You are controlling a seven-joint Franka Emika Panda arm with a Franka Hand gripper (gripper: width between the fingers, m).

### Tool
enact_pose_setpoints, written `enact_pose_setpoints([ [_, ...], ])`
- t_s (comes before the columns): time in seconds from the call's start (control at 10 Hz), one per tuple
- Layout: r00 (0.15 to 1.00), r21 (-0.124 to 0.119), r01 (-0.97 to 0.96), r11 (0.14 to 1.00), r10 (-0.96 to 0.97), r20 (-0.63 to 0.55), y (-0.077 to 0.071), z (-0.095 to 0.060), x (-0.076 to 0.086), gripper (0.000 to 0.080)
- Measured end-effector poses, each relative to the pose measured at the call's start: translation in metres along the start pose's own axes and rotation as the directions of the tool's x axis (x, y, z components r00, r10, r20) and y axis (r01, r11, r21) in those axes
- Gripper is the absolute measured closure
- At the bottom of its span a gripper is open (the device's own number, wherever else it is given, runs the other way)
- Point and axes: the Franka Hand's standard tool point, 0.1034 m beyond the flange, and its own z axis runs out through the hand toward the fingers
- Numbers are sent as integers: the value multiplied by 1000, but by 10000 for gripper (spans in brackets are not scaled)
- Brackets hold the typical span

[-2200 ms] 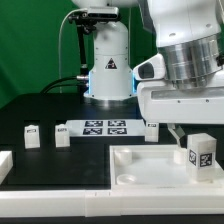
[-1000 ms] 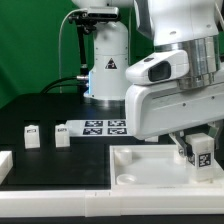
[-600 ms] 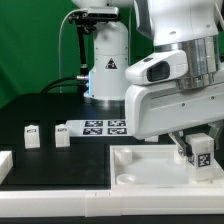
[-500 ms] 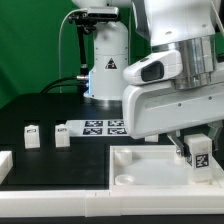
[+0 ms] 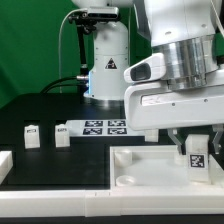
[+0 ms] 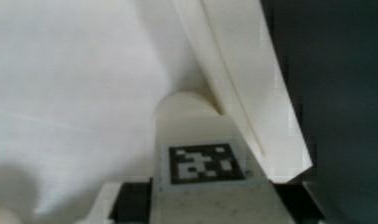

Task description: Assemble one leg

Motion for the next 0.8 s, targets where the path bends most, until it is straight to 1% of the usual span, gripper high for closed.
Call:
enact_pose_setpoints([
  [0.1,988,1,-157,988,157,0,-1,0,-1,506],
  [0.2,964,5,-264,964,264,2,-1,1,-1,506],
  [0.3,958,7,-286,958,286,5,-1,1,-1,506],
  [0.4,921,11,-388,921,388,13,-1,1,-1,506],
  [0.5,903,14,-430,903,429,18,-2,1,-2,431],
  [0.6,913,14,-409,913,409,18,-2,1,-2,431],
  [0.7,927,13,-376,927,376,16,-3,1,-3,296],
  [0.8,953,13,-302,953,301,16,-5,2,-6,182],
])
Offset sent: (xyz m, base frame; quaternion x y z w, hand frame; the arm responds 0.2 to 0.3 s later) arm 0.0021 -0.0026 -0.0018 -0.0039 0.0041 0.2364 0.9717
